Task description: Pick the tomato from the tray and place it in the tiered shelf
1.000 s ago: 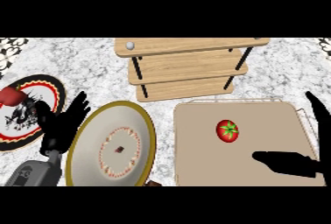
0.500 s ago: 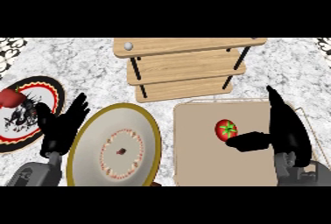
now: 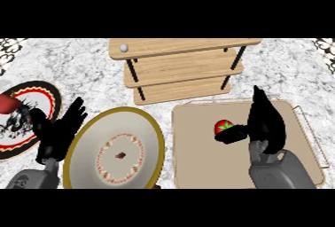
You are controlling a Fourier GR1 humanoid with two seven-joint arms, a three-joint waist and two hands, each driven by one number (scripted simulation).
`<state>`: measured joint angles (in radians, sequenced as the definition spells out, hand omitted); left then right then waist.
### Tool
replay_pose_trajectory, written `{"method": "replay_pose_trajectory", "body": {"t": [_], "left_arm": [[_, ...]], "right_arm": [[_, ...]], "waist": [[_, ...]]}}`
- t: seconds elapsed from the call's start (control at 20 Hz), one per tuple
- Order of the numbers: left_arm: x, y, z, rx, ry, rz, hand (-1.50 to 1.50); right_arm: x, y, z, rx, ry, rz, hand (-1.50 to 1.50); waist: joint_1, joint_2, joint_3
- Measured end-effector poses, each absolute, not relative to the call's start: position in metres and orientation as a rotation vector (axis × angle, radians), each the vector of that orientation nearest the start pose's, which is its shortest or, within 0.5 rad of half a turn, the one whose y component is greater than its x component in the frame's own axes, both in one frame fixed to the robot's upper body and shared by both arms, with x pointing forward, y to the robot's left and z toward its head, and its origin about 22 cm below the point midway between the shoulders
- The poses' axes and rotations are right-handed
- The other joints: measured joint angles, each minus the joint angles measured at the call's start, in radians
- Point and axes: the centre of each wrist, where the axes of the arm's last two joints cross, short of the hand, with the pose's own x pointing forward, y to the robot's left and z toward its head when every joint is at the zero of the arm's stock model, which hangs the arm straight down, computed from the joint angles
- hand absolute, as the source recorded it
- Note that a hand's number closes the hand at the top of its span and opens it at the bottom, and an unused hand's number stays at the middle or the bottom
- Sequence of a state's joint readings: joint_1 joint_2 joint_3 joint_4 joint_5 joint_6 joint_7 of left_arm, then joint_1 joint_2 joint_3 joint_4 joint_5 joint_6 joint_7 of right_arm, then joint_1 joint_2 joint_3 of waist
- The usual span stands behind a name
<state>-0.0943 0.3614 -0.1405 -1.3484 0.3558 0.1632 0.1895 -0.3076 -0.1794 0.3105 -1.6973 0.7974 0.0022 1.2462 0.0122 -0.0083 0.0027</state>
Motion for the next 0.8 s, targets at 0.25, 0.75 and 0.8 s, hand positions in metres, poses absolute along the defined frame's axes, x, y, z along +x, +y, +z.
{"method": "replay_pose_trajectory", "body": {"t": [0.25, 0.75, 0.8], "left_arm": [[0.26, 0.295, -0.01, 0.085, -1.203, 0.04, 0.0], [0.26, 0.294, -0.011, 0.087, -1.2, 0.036, 0.0], [0.26, 0.295, -0.009, 0.09, -1.197, 0.037, 0.0]], "right_arm": [[0.283, -0.14, 0.089, -0.953, -0.798, 0.436, -1.5], [0.293, -0.13, 0.068, -1.023, -0.708, 0.456, -1.5], [0.293, -0.13, 0.066, -1.03, -0.701, 0.459, -1.5]], "waist": [[-0.006, 0.001, 0.002], [-0.007, 0.001, 0.005], [-0.007, 0.001, 0.005]]}}
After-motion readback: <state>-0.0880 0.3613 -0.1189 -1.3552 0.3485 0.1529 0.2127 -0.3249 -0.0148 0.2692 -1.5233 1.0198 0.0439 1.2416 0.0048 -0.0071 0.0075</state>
